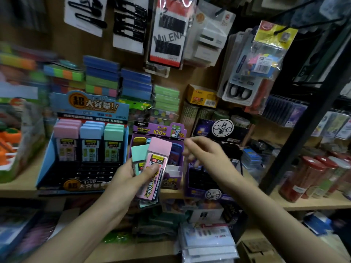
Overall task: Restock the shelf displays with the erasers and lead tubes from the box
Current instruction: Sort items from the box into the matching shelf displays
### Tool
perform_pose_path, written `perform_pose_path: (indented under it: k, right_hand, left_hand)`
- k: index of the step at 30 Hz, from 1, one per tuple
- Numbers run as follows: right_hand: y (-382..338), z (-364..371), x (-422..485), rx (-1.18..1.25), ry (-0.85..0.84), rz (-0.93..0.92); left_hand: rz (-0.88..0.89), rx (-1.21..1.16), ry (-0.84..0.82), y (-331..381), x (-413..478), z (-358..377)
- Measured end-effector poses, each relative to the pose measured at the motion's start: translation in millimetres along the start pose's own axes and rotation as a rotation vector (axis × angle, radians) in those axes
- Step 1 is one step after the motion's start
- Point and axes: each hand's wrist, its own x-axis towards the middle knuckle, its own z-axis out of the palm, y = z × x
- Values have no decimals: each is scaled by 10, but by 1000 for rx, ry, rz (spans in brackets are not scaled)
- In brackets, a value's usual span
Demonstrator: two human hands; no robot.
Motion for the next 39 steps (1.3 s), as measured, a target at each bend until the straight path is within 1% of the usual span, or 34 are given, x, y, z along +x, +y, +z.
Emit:
perform_pose_path:
  k: [1,2,5,7,9,11,13,15,16,20,23,28,29,31,34,35,39]
  right_hand:
    - [-82,164,4,83,-74,12]
    - [-141,301,21,104,-116,3]
    - [-248,589,104,127,-147,-1]
    - [-262,736,153,152,-197,11]
    - [-279,889,194,138,-268,-20]
    - [-311,1023,255,113,-294,-63]
    - [-364,1110,355,144,-258,-78]
    - [-418,1138,486,213,-183,-75]
    - [-434,1131,559,209,-142,-98]
    - [-420,1086,802,-104,-47,-285]
    - [-331,1141,882,-223,-27,-305]
    - [-194,1294,934,-426,-69,-394]
    - [-194,1306,942,-428,-68,-401]
    - [-243,1339,952,-355,-63,-385]
    - [-380,1495,984,-196,-61,-384]
    - [-420,1584,995,-176,-70,-382]
    - [-526,1975,1018,-247,-126,-430]
  left_hand:
    - [1,4,-2,11,-17,-45]
    - [2,6,-1,25,-35,-106]
    - [15,30,11,80,-77,-356]
    - [27,69,1,120,-107,-531]
    - [34,108,0,153,-136,-692]
    - [44,152,30,204,-157,-841]
    - [96,206,118,272,-164,-1023]
    - [164,263,243,356,-163,-1243]
    - [183,264,286,395,-162,-1355]
    - [192,249,383,463,-139,-1674]
    - [198,221,399,419,-72,-1730]
    - [189,205,417,341,5,-1699]
    - [191,201,417,334,10,-1702]
    - [196,195,423,349,19,-1714]
    - [218,179,489,412,32,-1781]
    - [218,174,512,430,31,-1805]
    - [190,202,538,430,20,-1828]
